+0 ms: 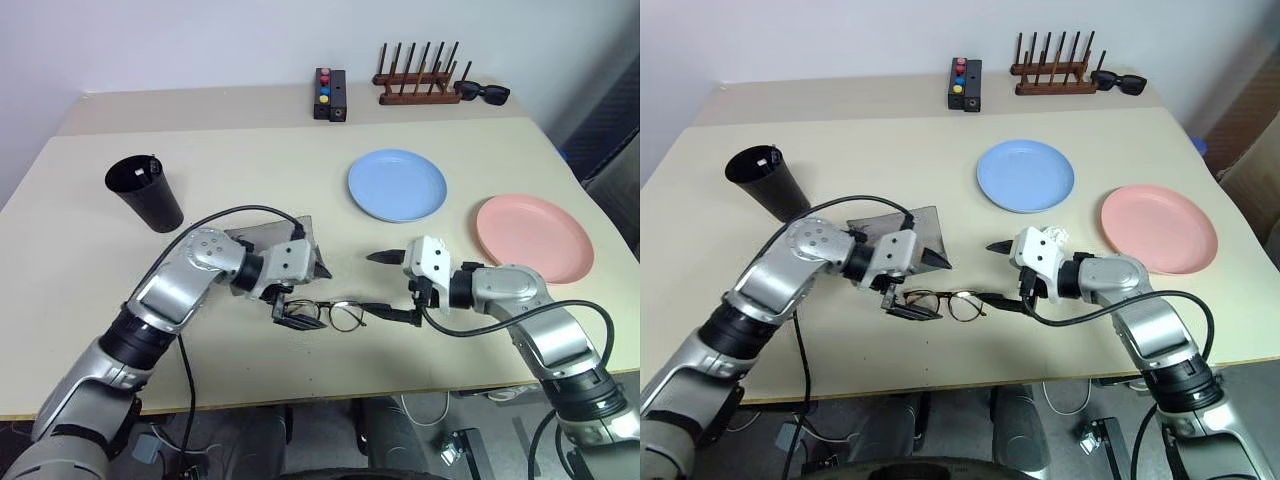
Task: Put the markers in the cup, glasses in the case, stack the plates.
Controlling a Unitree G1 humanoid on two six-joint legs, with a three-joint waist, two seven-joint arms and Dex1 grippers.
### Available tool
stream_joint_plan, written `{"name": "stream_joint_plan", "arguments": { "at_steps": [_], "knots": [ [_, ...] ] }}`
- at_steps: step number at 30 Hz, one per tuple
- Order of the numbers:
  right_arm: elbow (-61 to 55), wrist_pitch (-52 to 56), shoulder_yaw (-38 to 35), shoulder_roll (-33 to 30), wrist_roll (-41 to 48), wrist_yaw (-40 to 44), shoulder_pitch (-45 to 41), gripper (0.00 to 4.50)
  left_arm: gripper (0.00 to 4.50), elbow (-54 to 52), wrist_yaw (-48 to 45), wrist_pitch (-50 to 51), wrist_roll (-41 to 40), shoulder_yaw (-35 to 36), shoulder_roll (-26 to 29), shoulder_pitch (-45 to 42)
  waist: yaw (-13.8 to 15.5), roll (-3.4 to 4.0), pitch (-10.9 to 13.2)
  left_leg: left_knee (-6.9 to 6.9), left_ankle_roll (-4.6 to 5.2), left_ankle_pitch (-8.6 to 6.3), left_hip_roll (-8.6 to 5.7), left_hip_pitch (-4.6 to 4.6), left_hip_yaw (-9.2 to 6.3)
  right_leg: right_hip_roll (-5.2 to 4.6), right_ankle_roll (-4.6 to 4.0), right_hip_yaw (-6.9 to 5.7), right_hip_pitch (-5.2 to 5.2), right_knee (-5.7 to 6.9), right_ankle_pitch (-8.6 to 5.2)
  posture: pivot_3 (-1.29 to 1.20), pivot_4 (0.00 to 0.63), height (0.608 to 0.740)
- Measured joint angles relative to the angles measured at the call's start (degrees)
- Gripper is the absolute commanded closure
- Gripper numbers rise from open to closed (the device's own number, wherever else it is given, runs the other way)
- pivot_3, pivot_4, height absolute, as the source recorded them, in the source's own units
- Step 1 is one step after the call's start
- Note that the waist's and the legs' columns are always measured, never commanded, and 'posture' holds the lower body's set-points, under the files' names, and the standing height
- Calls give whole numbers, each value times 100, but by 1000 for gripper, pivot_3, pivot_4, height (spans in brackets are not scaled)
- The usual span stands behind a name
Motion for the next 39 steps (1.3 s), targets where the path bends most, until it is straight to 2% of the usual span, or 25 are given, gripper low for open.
{"name": "stream_joint_plan", "arguments": {
  "at_steps": [8, 11, 15, 24, 26, 29, 39],
  "knots": [
    [-318, 123, -143, -10, 1, -242, 342, 0, 42, 575, -195, -422, 318, -324, -287, -117, 77, 0, 0, 10, 3, -2, 0, -3, 0, 0, 0, 0, 1, 0, 0, 0, 150, 739],
    [-344, 153, -149, -11, 0, -285, 353, 0, 822, 609, -240, -448, 318, -322, -343, -129, 103, 0, 0, 14, 4, -2, 0, -4, 0, -1, -6, 0, 7, -2, -4, 0, 150, 739],
    [-343, 163, -149, -10, -2, -304, 367, 0, 2806, 649, -261, -460, 318, -322, -365, -129, 106, 0, 0, 15, 5, -3, 0, -4, 0, -1, -12, 0, 7, -2, -7, 0, 150, 739],
    [-330, 160, -148, -13, -14, -284, 344, 0, 2806, 603, -258, -415, 310, -274, -301, -112, 103, 0, 0, 16, 6, -4, 0, -4, 0, -1, -10, 0, 7, -2, -6, 0, 150, 739],
    [-324, 152, -148, -13, -28, -279, 314, 0, 3366, 568, -261, -403, 289, -238, -299, -104, 104, 0, 0, 17, 6, -4, 0, -4, 0, -1, -10, 0, 7, -1, -6, 0, 150, 739],
    [-286, 115, -148, -13, -60, -272, 297, 0, 4441, 502, -304, -344, 132, -82, -299, -87, 104, 0, 0, 17, 6, -4, 0, -4, 0, -1, -9, 0, 7, -2, -6, 0, 150, 739],
    [-101, 25, -261, -203, -61, -194, 274, 0, 4441, 273, -311, -217, -84, 117, -226, 70, 106, 4, -2, 30, 13, -8, -1, 0, -1, -1, -16, -1, 19, -1, -10, 0, 150, 739]
  ]
}}
